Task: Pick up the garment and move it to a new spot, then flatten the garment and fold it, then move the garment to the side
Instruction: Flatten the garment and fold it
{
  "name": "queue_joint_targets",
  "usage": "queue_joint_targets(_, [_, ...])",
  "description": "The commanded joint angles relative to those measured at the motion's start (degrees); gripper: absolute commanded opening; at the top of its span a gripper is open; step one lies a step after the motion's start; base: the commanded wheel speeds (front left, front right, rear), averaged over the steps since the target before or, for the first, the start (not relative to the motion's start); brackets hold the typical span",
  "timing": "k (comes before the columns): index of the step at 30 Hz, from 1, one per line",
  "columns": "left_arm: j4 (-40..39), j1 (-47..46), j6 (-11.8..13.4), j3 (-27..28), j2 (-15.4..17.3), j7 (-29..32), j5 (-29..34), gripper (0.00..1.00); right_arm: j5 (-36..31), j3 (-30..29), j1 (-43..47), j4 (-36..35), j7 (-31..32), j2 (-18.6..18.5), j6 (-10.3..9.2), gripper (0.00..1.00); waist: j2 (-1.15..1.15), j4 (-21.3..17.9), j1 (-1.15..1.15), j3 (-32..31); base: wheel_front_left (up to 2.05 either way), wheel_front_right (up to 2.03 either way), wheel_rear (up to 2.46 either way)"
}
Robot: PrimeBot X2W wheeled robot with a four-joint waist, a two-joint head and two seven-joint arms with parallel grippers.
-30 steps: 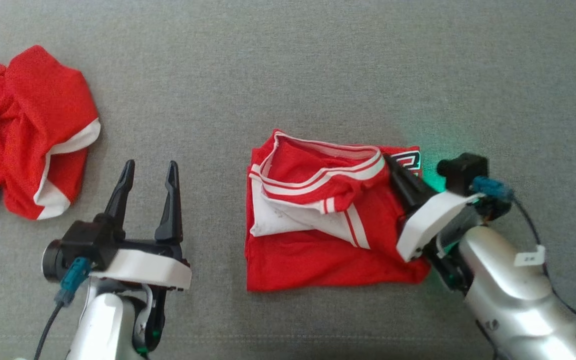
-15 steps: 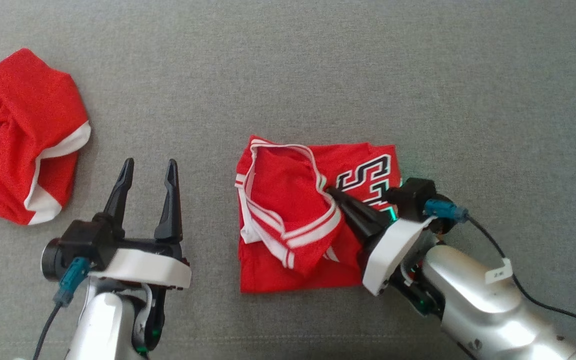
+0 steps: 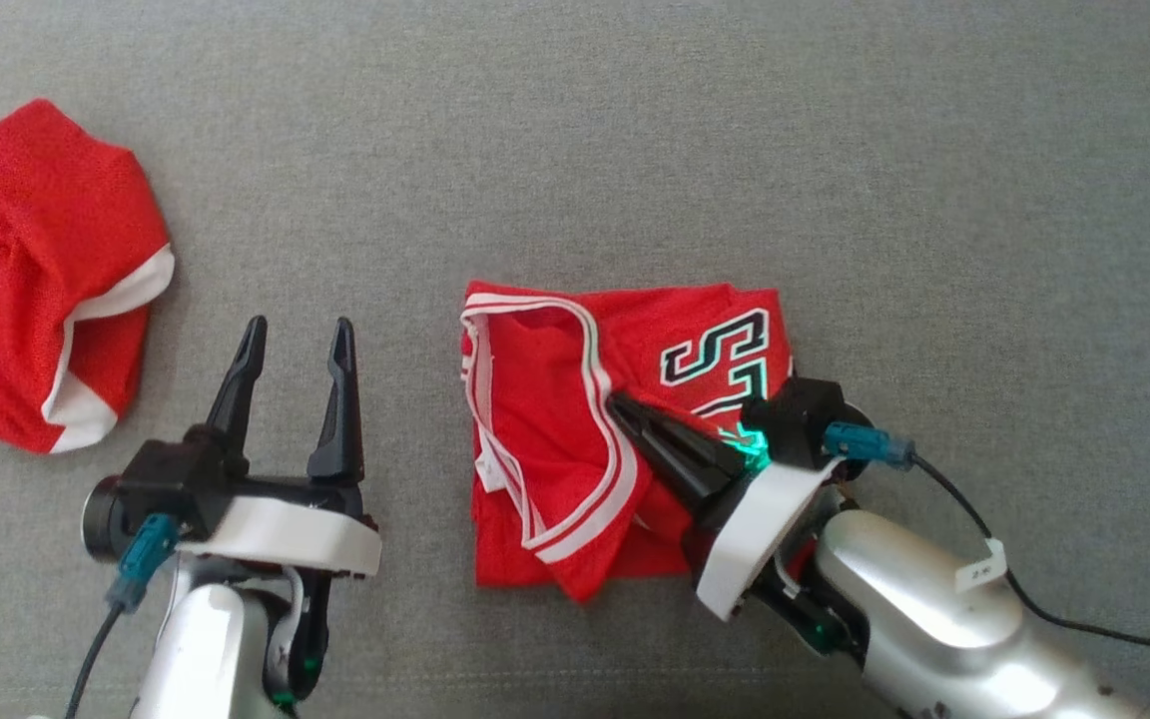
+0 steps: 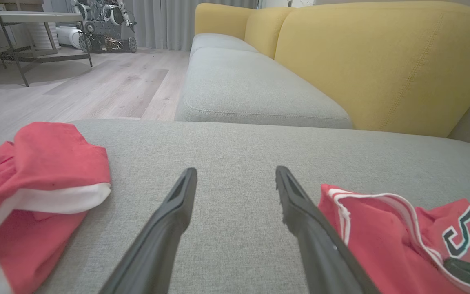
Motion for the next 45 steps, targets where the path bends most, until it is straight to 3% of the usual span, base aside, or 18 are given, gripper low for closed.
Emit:
queue_joint_targets(1, [-1.9, -1.7, 0.0, 2.1, 0.3, -0.7, -0.5, 1.00, 0.3, 0.4, 1.7, -2.4, -0.6, 0.7, -0.05, 0.00, 0.00, -0.1, 0.00, -0.1, 0.00, 0.00, 0.00])
queue_joint_targets(14, [-1.2, -1.1, -0.2, 2.4, 0.3, -0.7, -0.3, 1.00, 1.1, 1.4, 4.6, -8.9, -0.5, 0.8, -0.05, 0.00, 0.00, -1.0, 0.00, -1.6, 0.00, 0.00, 0.00])
queue_joint_targets(17, [-1.1, -0.5, -0.2, 2.6, 0.3, -0.7, -0.2, 1.00, 0.8, -2.1, 5.3, -10.6, -2.1, 0.5, -0.05, 0.00, 0.00, -1.4, 0.00, -2.7, 0.00, 0.00, 0.00])
queue_joint_targets(21, [-1.0, 0.5, -0.2, 3.0, 0.3, -0.7, 0.1, 1.00, -1.2, -11.9, 7.4, -11.8, -3.6, 0.2, -0.05, 0.00, 0.00, -2.0, 0.00, -4.1, 0.00, 0.00, 0.00])
queue_joint_targets(22, [-1.1, 0.7, -0.2, 3.1, 0.3, -0.7, 0.2, 1.00, -2.0, -15.1, 8.2, -12.0, -3.8, 0.3, -0.05, 0.40, 0.00, -2.1, 0.00, -4.5, 0.00, 0.00, 0.00])
queue_joint_targets(23, [-1.1, 1.0, -0.2, 3.3, 0.3, -0.7, 0.2, 1.00, -3.0, -18.3, 9.1, -12.2, -4.0, 0.5, -0.05, 1.00, 0.00, -2.3, 0.00, -4.9, 0.00, 0.00, 0.00])
queue_joint_targets(28, [-1.3, 2.0, -0.3, 3.7, 0.3, -0.7, 0.5, 1.00, -9.5, -32.2, 13.8, -14.3, -3.8, 0.7, -0.05, 1.00, 0.00, -2.9, 0.00, -6.1, 0.00, 0.00, 0.00])
queue_joint_targets(34, [-1.7, 3.0, -0.4, 3.9, 0.5, -0.7, 1.2, 1.00, -17.0, -43.3, 19.7, -19.0, -0.6, 1.1, -0.05, 1.00, 0.00, -3.6, 0.00, -7.3, 0.00, 0.00, 0.00])
queue_joint_targets(45, [-1.7, 5.5, -0.2, 4.1, 1.2, -0.7, 1.9, 1.00, -23.5, -50.8, 28.8, -27.6, 5.3, 3.4, -0.05, 1.00, 0.00, -4.6, 0.00, -9.5, 0.00, 0.00, 0.00])
